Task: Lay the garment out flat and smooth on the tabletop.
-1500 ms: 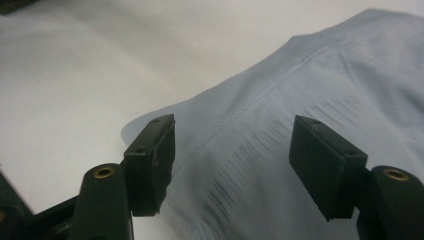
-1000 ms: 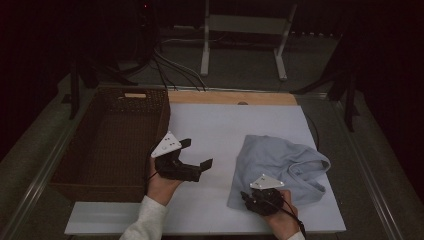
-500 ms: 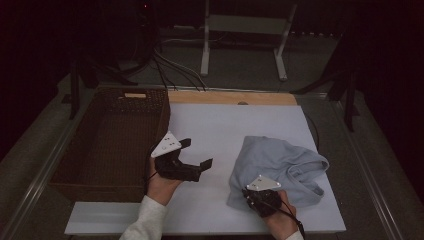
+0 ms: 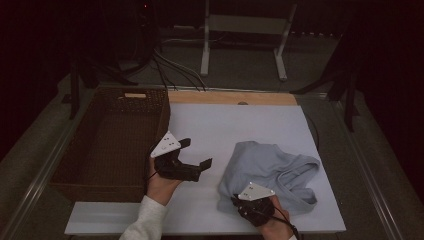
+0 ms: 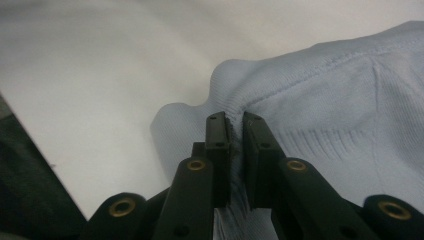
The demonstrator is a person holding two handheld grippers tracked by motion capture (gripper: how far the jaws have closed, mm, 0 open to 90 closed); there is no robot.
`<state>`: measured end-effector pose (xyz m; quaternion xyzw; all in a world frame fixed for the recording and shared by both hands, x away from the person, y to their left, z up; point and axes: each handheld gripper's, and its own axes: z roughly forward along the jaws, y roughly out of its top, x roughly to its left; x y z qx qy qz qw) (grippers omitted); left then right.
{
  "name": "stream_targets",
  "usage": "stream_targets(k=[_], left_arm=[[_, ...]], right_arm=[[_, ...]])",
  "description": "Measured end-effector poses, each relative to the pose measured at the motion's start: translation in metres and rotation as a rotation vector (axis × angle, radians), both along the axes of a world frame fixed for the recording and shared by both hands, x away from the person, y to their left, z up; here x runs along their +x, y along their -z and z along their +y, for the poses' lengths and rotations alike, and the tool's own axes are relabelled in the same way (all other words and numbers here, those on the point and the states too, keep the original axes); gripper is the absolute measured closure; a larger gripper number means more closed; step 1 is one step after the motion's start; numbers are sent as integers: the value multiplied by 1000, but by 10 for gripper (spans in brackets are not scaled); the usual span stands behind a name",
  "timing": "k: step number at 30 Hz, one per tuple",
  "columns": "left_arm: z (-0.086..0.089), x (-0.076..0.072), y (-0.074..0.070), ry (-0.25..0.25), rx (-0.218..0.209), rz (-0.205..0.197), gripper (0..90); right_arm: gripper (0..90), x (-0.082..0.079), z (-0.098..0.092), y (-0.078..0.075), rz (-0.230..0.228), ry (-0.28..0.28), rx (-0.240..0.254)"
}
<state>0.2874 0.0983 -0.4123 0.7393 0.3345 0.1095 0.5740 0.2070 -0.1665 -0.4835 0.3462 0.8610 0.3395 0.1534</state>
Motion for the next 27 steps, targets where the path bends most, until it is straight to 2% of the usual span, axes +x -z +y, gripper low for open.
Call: stream_targets(k=[2,4,9,11,16,19,20,24,27], left_arm=[[0,0,0,0,0,1,2],[-1,0,0,0,0,1,2],[0,0,0,0,-1,2,1],[0,0,0,0,-1,2,2],[0,0,0,1,0,-2,1],[0,0,0,1,0,-3,2],[0,0,0,0,0,-1,2],[0,0,0,0,-3,-6,1],[-1,0,0,2,-2,-12,2]], right_arm=[[834,-1,0,-2,11,-17,31],[834,-3,3,-3,10,-37,41],[834,-9,10,-5,8,-81,40],[832,-14,14,-7,0,-117,47],[831,-18,19,-7,-13,-144,41],[831,-21,21,-7,3,-175,48],[831,-22,22,-7,22,-199,55],[830,-27,26,-8,30,-248,57],[804,-28,25,-9,30,-257,59]])
